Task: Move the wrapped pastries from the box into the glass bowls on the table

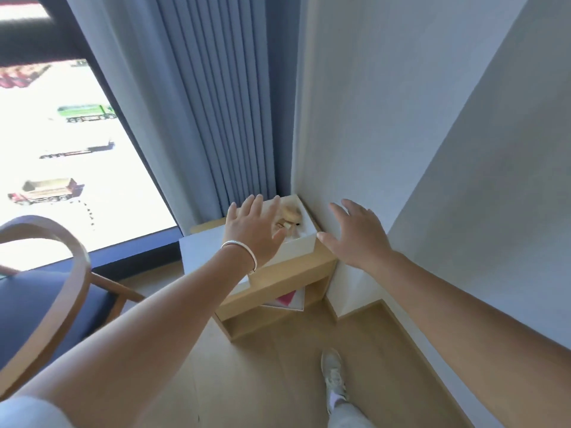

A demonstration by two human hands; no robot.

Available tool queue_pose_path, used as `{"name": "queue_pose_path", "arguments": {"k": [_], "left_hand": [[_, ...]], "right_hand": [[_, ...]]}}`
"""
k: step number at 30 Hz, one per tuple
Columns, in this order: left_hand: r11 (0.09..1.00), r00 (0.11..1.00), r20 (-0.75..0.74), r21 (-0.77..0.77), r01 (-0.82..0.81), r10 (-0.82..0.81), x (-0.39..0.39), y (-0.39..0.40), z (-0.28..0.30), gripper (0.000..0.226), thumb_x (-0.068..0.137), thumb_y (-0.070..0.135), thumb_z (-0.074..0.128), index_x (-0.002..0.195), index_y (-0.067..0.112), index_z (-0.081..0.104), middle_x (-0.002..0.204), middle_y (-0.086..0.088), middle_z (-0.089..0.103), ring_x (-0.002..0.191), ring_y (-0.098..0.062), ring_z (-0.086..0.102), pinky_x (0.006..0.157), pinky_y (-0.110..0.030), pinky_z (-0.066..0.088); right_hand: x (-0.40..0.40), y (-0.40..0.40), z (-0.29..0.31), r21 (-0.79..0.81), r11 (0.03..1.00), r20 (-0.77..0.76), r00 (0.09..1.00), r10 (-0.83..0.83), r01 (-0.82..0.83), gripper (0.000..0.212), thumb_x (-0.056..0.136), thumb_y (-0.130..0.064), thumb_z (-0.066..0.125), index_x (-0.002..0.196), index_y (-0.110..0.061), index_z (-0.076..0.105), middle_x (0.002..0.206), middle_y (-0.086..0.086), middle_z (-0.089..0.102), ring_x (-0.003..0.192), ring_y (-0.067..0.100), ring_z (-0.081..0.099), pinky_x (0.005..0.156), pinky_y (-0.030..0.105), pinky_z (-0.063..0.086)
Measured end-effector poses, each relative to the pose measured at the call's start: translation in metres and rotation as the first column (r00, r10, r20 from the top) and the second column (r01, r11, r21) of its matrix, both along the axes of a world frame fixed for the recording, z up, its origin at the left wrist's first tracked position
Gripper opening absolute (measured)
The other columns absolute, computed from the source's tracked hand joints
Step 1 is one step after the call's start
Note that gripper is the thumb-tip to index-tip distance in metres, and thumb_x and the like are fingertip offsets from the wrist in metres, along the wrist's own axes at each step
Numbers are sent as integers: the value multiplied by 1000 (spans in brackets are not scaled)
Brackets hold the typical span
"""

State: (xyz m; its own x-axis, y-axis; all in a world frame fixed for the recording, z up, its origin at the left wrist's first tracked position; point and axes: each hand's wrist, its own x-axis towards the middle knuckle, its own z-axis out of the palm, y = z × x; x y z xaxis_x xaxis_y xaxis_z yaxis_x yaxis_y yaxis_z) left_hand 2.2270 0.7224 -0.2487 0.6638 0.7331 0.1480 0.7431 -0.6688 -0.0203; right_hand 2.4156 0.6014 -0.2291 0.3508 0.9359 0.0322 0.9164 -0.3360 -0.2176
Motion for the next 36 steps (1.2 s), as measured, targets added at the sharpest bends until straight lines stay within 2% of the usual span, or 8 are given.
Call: {"name": "queue_pose_path", "arguments": {"k": [4, 9, 16, 20, 26, 36], "left_hand": [[993, 993, -19, -1, -114, 114, 10, 34, -5, 66, 94, 58, 27, 150, 27, 9, 156, -6, 23, 143, -26, 15, 115, -52, 15], [972, 972, -43, -31, -231, 230, 41, 71, -5, 68, 95, 58, 28, 151, 26, 6, 156, -7, 20, 144, -26, 10, 116, -50, 10], [933, 935, -77, -72, -352, 346, 74, 105, -9, 67, 95, 57, 28, 151, 26, 7, 156, -6, 21, 144, -26, 11, 116, -50, 12], [913, 919, -78, -107, -393, 387, 77, 118, -25, 65, 95, 57, 26, 150, 26, 10, 155, -7, 25, 143, -25, 15, 115, -49, 12], [886, 908, -120, -199, -418, 401, 69, 148, -63, 67, 95, 57, 26, 151, 28, 4, 158, -7, 18, 145, -25, 10, 117, -49, 9], [860, 936, -141, -369, -352, 322, 65, 219, -142, 68, 94, 56, 25, 151, 29, -2, 159, -6, 14, 146, -23, 6, 117, -48, 8]], "right_hand": [[19, 56, -9, 24, 990, 13, 990, 138, -138, 69, 91, -55, 49, 149, -21, 31, 155, 12, 31, 142, 28, 27, 115, 45, 21], [60, 120, -16, 2, 967, -42, 966, 255, -255, 71, 91, -54, 49, 150, -22, 29, 157, 11, 28, 144, 27, 25, 117, 46, 20], [94, 183, -29, -30, 926, -112, 922, 370, -376, 70, 92, -53, 50, 151, -23, 28, 158, 10, 26, 144, 27, 23, 118, 45, 20], [98, 206, -46, -81, 913, -133, 912, 388, -400, 70, 91, -53, 51, 151, -23, 28, 158, 10, 26, 143, 29, 24, 117, 48, 22], [89, 235, -83, -158, 892, -162, 902, 400, -424, 68, 93, -54, 47, 151, -23, 28, 158, 4, 26, 145, 22, 21, 118, 46, 20], [80, 285, -134, -318, 888, -164, 942, 292, -331, 72, 92, -54, 49, 152, -23, 24, 158, 7, 24, 145, 25, 21, 117, 44, 21]]}}
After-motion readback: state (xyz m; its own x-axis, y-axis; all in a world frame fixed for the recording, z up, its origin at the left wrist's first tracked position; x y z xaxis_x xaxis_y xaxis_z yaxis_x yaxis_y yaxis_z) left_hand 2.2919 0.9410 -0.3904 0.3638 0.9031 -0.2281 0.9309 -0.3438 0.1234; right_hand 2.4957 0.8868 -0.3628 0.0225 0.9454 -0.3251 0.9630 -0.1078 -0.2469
